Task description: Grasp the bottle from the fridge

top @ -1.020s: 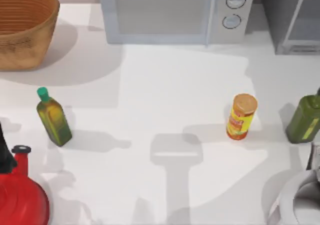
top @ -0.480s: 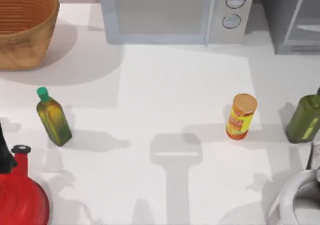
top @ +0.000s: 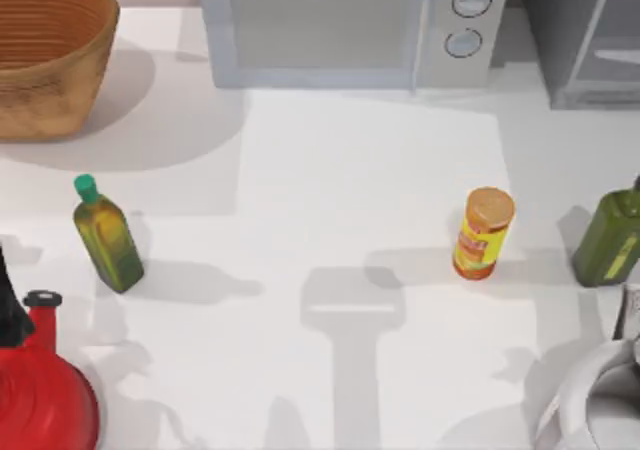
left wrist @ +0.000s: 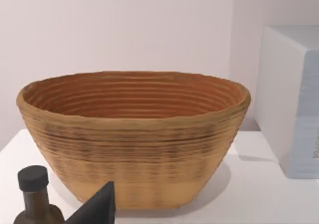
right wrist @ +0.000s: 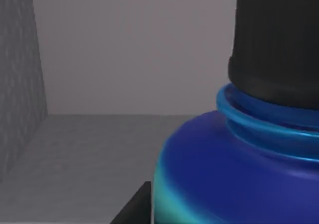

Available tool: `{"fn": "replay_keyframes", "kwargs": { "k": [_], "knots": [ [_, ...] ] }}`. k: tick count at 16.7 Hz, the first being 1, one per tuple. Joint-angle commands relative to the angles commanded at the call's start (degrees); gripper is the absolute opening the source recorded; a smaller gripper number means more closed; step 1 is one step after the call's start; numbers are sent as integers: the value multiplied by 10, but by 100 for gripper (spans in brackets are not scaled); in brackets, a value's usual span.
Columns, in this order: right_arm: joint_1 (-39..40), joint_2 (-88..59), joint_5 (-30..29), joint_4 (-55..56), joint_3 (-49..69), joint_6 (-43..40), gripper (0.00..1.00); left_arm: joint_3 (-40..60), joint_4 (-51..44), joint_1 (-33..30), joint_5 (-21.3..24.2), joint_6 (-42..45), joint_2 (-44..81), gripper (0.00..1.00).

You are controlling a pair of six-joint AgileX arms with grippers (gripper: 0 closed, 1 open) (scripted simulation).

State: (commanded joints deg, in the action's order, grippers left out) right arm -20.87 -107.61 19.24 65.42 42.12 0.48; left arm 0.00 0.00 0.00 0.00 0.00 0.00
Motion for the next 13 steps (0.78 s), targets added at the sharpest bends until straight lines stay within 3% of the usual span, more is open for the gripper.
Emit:
{"fn": "replay_keyframes", "kwargs": {
  "k": [6,13],
  "knots": [
    [34,161,-28,-98,-63,-2,0,0,0,0,0,0,0,100],
    [106,595,-95,-334,-216,-2,0,0,0,0,0,0,0,100]
  ]
}}
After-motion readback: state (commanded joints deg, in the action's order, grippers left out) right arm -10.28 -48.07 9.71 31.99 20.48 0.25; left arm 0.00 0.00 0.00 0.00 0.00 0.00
